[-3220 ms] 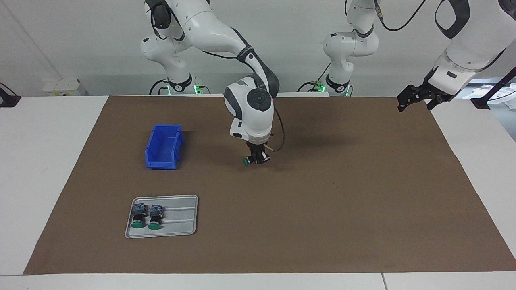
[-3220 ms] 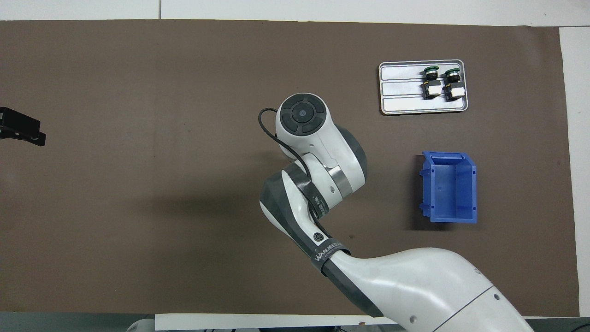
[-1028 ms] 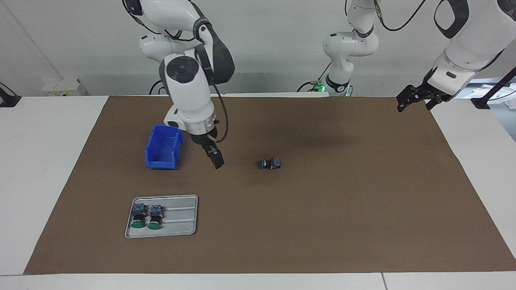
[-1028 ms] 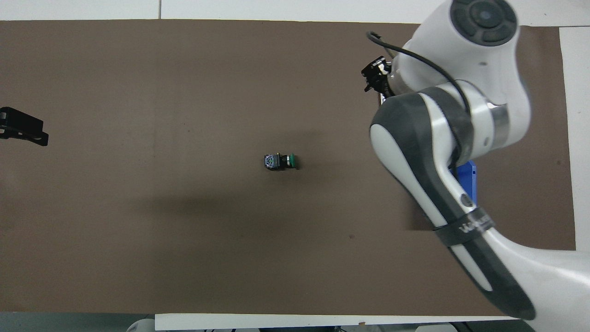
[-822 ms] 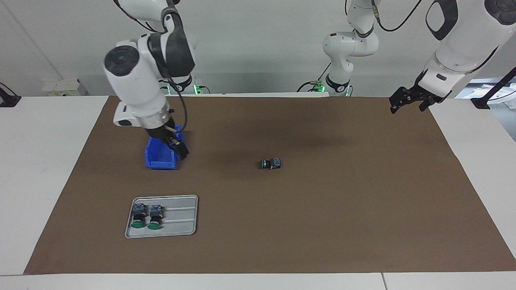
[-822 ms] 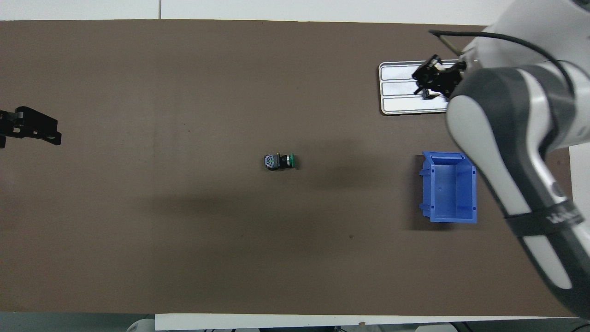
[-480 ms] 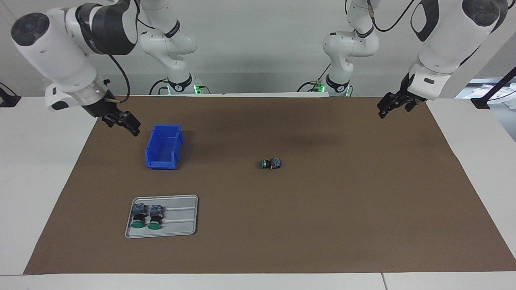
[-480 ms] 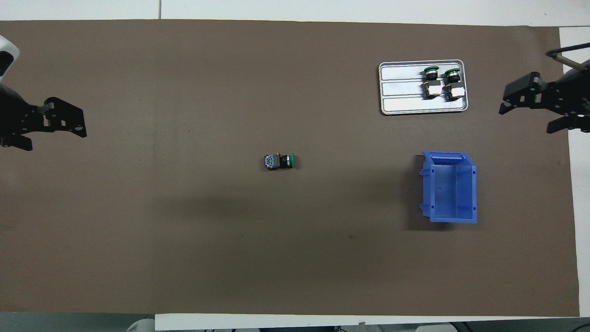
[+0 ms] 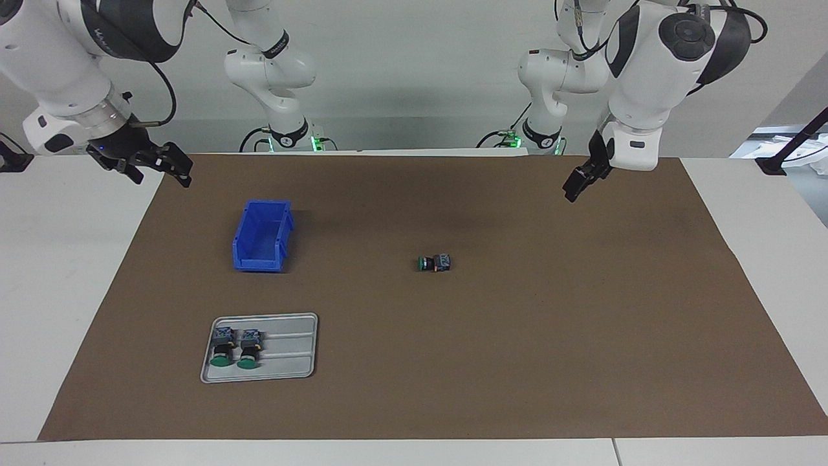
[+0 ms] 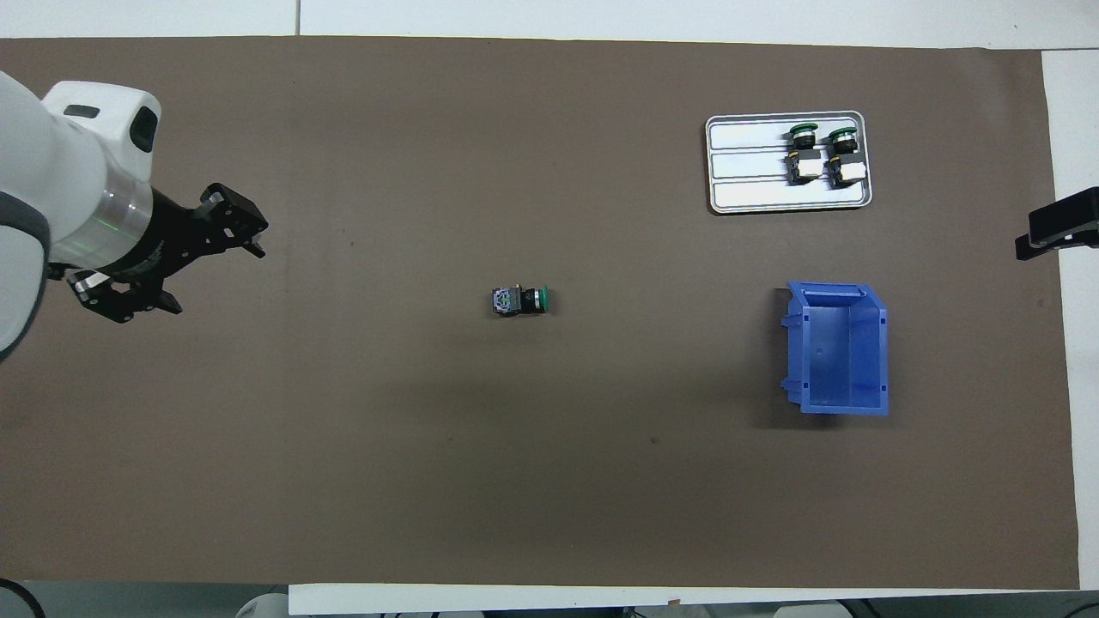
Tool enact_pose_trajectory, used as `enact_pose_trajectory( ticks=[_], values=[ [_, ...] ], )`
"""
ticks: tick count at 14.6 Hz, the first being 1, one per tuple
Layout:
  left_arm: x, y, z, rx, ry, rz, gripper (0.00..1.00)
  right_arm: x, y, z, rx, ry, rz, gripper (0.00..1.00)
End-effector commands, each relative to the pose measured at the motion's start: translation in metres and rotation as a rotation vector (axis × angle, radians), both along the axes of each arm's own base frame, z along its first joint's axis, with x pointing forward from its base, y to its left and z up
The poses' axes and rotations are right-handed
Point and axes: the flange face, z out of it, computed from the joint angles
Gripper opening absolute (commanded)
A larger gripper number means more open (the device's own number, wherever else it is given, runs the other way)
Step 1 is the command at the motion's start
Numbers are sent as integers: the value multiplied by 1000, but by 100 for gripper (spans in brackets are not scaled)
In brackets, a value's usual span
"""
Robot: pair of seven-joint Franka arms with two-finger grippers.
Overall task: Place and press button with both arms
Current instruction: 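Move the left gripper over the green button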
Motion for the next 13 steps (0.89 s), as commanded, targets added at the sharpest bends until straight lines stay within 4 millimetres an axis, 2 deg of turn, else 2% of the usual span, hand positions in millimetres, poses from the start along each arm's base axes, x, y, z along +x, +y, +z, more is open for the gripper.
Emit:
enact_pose_trajectory(
  ticks=[1,2,4,6,7,8,9,11,13],
  values=[
    [3,-37,-27,-7,17,116,100,-9,-1,0,0,2,18,99],
    [2,-59,-41,2,36,159,100,-9,3,-1,0,3,25,99],
    [10,-92,-57,-32,17,322,100,-8,7,-1,3,3,33,99],
    [-1,-134,-81,-8,23,390,100,-8,8,-1,5,3,33,99],
    [-1,-145,-93,4,24,470,100,-8,7,-1,5,3,31,99],
    [-1,-153,-95,-3,7,538,100,-8,7,-1,5,3,31,99],
    [-3,-164,-108,11,14,576,100,-8,7,-1,5,3,31,99],
    [-7,-200,-134,43,24,639,100,-8,8,-1,5,3,34,99],
    [-1,-218,-155,47,6,722,100,-8,7,-1,5,3,31,99]
  ],
)
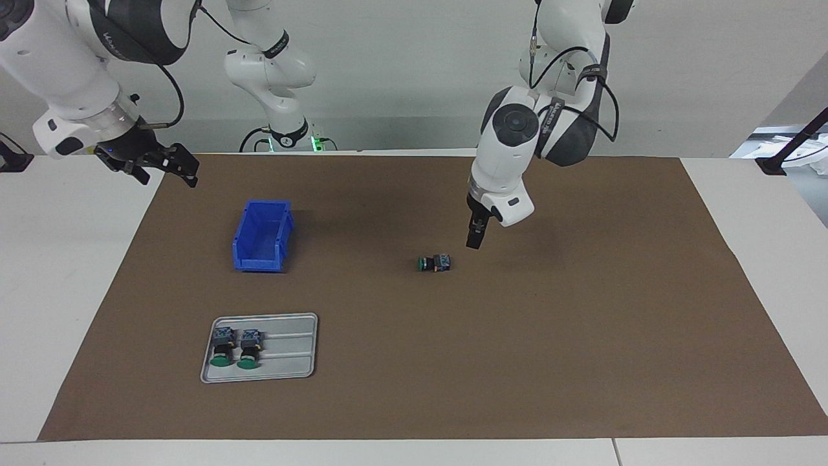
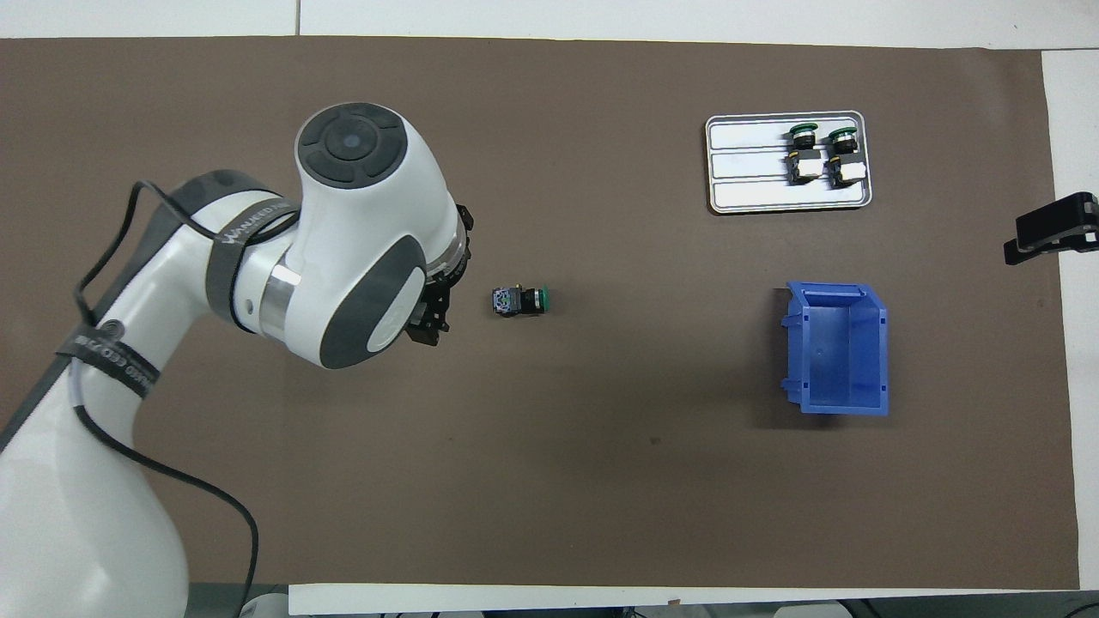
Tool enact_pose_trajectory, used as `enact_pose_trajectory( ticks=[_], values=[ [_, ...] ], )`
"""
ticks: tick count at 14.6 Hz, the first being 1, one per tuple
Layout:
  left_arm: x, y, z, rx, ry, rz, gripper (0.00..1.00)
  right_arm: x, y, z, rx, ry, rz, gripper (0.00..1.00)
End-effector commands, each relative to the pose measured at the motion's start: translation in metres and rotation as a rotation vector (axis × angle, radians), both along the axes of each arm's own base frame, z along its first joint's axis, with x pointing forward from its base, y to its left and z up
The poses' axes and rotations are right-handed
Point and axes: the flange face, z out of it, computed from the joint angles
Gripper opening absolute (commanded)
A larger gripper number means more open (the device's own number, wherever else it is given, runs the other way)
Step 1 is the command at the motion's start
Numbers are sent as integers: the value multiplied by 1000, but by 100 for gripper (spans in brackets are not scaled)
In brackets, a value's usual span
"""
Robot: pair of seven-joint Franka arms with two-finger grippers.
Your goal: Place and press button with both arms
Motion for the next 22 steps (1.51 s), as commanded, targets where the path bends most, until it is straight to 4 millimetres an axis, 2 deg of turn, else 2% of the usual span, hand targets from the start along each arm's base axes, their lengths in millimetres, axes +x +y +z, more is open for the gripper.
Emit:
enact_pose_trajectory(
  ticks=[1,3,4,5,9,11,22],
  values=[
    [8,-38,-28,-3,-37,89,100,-8,-1,1,3,-1,15,99],
    [9,-48,-38,-22,-70,130,100,-8,-1,1,4,-2,15,99],
    [7,-58,-49,-25,-77,149,100,-8,-1,1,3,-1,15,99],
    [-4,-73,-69,-7,-65,133,100,-8,-1,1,3,-1,17,99],
    [-4,-74,-81,1,-76,182,100,-8,0,1,4,-2,17,99],
    [-7,-73,-99,11,-71,184,99,-8,-1,1,3,-1,15,99],
    [-11,-67,-119,2,-85,204,97,-8,-1,1,4,-2,15,99]
  ],
)
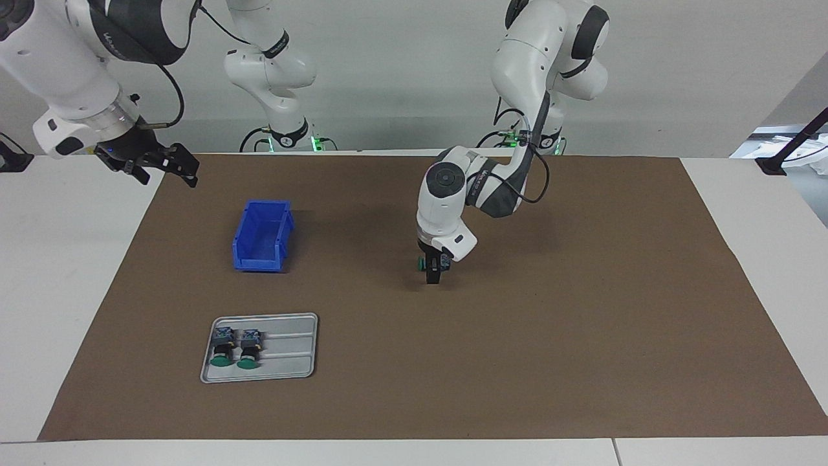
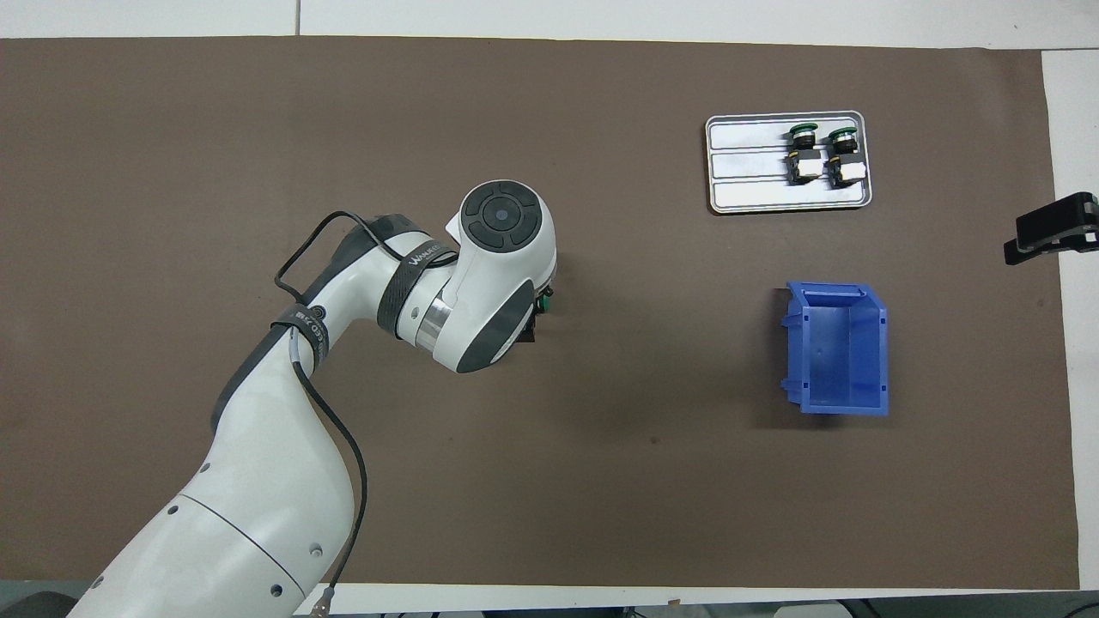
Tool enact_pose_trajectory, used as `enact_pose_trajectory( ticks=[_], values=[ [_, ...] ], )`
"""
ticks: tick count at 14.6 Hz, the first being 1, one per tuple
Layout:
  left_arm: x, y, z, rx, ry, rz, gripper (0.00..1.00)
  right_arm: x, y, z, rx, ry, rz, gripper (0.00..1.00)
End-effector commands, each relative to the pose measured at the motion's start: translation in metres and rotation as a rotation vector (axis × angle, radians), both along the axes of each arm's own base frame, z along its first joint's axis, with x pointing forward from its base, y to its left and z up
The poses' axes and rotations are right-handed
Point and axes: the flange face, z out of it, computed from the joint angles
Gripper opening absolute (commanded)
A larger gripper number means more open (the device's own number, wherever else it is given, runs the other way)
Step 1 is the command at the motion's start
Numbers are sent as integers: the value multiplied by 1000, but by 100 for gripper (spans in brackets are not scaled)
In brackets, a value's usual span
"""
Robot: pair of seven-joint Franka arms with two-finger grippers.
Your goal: Place and press button with both arms
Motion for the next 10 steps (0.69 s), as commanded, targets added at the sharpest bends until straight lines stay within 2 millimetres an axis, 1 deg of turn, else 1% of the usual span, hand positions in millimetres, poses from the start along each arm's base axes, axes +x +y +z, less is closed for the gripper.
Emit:
enact_pose_trajectory(
  ticks=[1,2,4,5,8,10],
  values=[
    [-1,0,0,-1,-23,15,97,-8,0,1,4,-2,17,99],
    [-2,-1,1,-2,-23,13,91,-8,0,1,4,-2,17,99],
    [-2,-2,1,-4,-24,14,73,-8,0,1,4,-2,17,99],
    [-3,-1,-1,-4,-22,15,67,-8,-1,1,4,-2,15,99],
    [-4,0,-4,1,-18,12,67,-8,0,1,4,-2,17,99],
    [-3,-1,-4,-13,-34,15,64,-8,0,1,4,-2,17,99]
  ],
)
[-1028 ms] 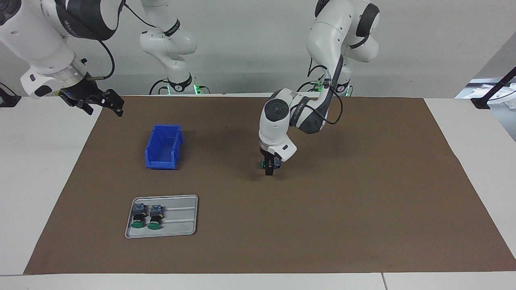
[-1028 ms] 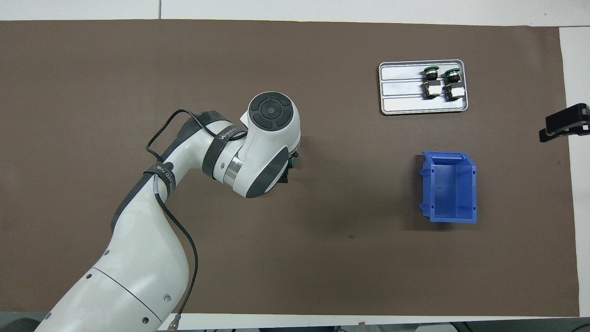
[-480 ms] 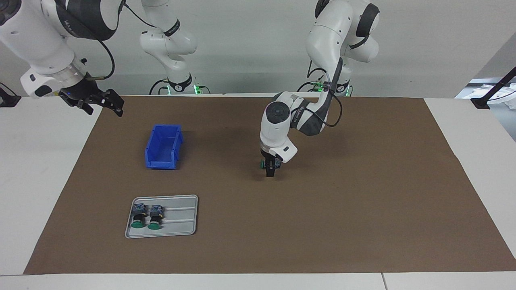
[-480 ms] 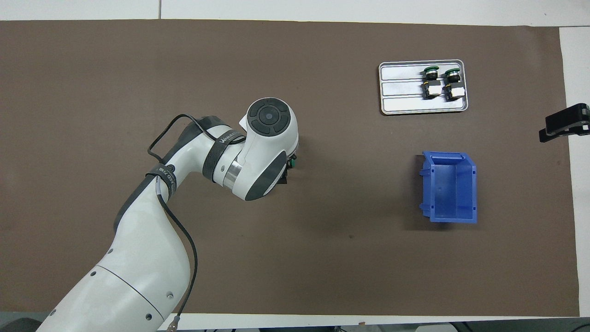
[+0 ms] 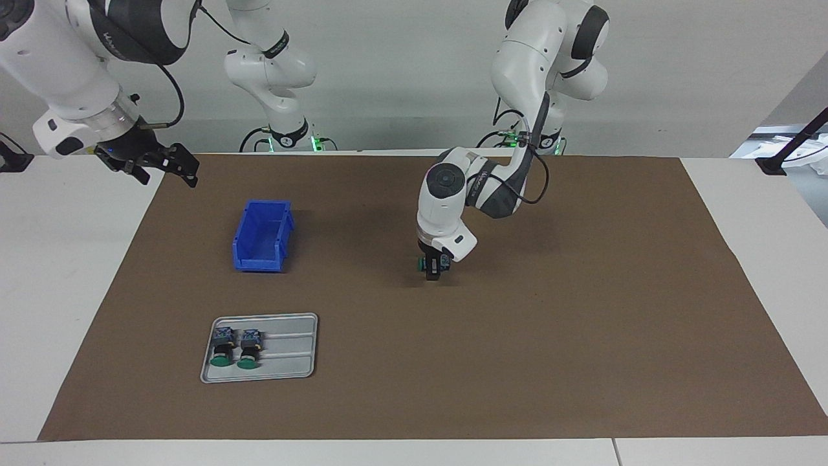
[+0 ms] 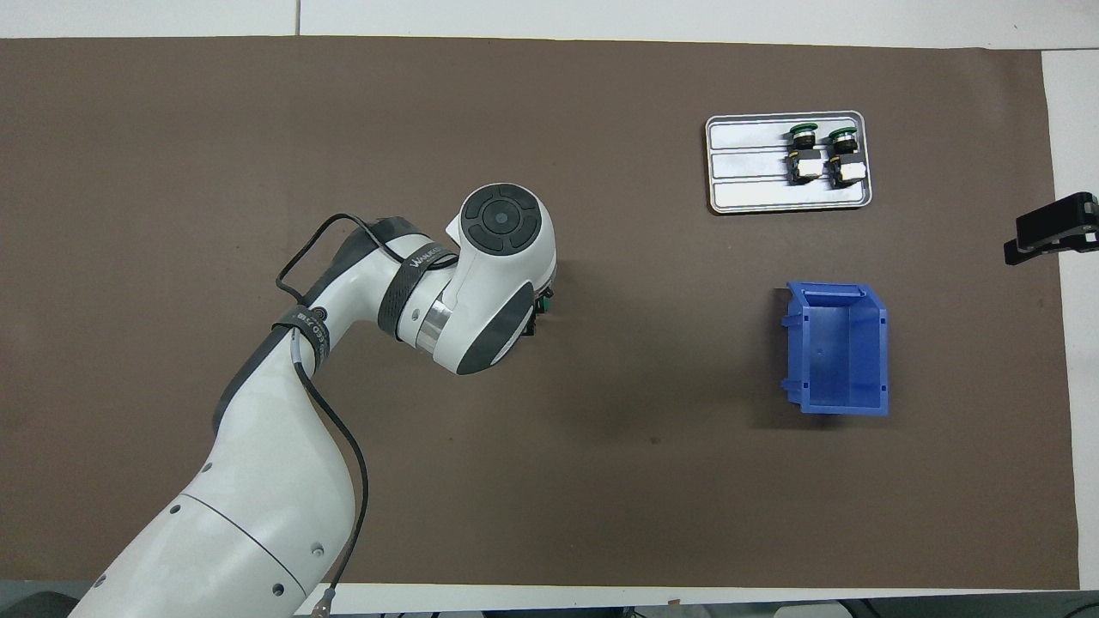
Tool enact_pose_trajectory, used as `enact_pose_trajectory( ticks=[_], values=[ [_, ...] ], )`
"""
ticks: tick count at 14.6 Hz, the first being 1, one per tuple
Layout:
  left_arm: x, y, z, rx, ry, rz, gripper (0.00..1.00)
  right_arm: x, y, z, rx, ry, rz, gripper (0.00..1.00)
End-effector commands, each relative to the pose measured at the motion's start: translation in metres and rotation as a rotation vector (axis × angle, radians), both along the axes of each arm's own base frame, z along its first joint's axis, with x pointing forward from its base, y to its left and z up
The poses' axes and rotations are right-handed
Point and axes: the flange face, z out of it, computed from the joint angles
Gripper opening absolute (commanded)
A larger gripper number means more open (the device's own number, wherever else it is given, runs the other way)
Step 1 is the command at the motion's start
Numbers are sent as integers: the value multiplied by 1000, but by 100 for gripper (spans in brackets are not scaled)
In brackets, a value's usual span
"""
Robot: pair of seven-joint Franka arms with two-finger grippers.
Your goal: Place and press button with both arms
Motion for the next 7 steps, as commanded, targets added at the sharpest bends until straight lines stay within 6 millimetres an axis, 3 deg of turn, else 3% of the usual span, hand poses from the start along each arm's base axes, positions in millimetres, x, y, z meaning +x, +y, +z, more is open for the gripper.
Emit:
enact_pose_trajectory(
  ticks=[1,7],
  values=[
    [-3,0,-4,-4,-24,10,61,-8,0,1,4,-2,17,99],
    [-6,1,-7,-2,-21,2,28,-8,0,1,4,-2,17,99]
  ],
)
